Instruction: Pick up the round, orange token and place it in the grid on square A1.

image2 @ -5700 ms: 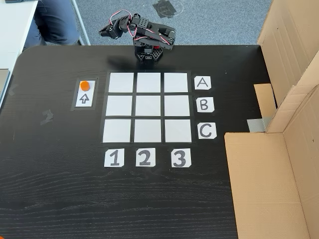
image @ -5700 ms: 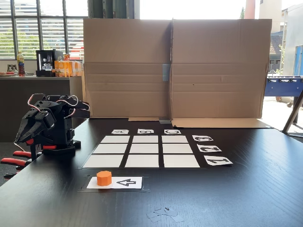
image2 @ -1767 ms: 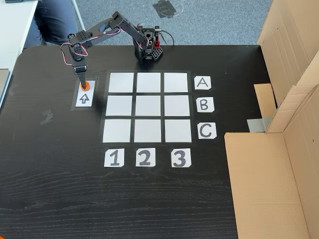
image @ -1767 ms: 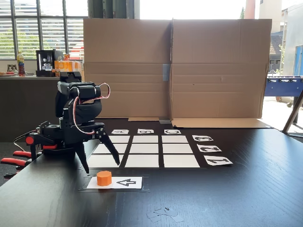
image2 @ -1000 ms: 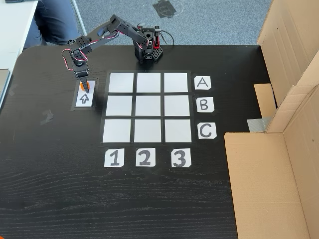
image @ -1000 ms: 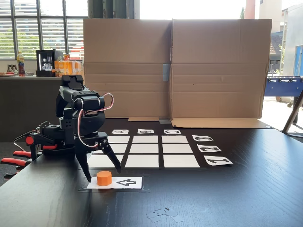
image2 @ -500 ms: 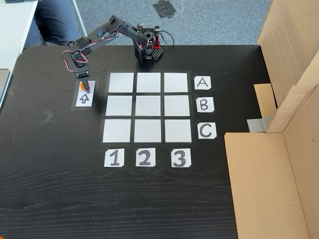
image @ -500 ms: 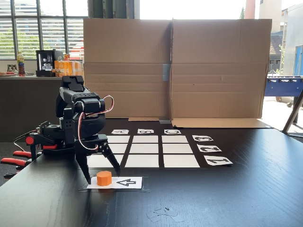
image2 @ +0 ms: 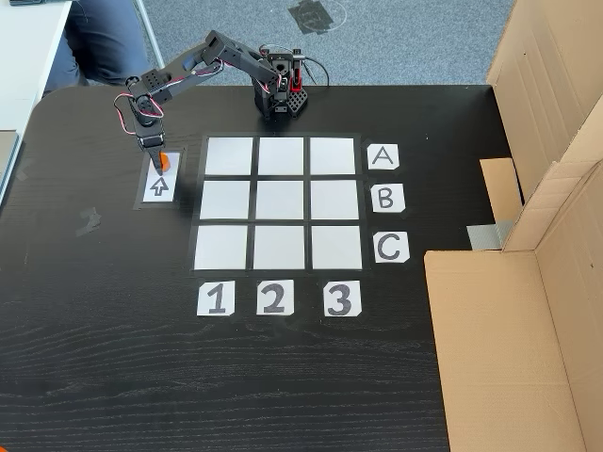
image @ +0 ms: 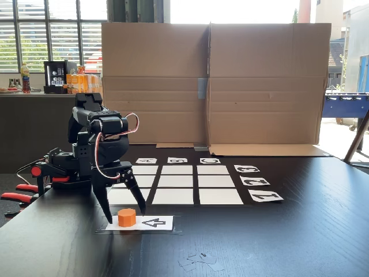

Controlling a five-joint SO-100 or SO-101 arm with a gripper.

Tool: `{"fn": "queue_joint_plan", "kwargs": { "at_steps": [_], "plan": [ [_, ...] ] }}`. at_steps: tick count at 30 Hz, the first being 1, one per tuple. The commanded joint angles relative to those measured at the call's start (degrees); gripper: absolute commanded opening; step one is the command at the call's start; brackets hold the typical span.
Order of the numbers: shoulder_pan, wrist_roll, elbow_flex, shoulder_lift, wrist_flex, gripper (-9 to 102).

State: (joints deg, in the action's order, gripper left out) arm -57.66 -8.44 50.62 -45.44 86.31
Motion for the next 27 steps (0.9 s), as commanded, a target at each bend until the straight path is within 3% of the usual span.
{"fn": "queue_joint_plan", "kwargs": {
  "at_steps": [1,13,27],
  "plan": [
    [0.4,-0.3,-2.3,-0.3,-0.4,29],
    [0.8,-0.3,-2.3,-0.1,-0.4,26],
    [1.5,-0.1,-2.3,-0.2,0.0,7]
  ]
}}
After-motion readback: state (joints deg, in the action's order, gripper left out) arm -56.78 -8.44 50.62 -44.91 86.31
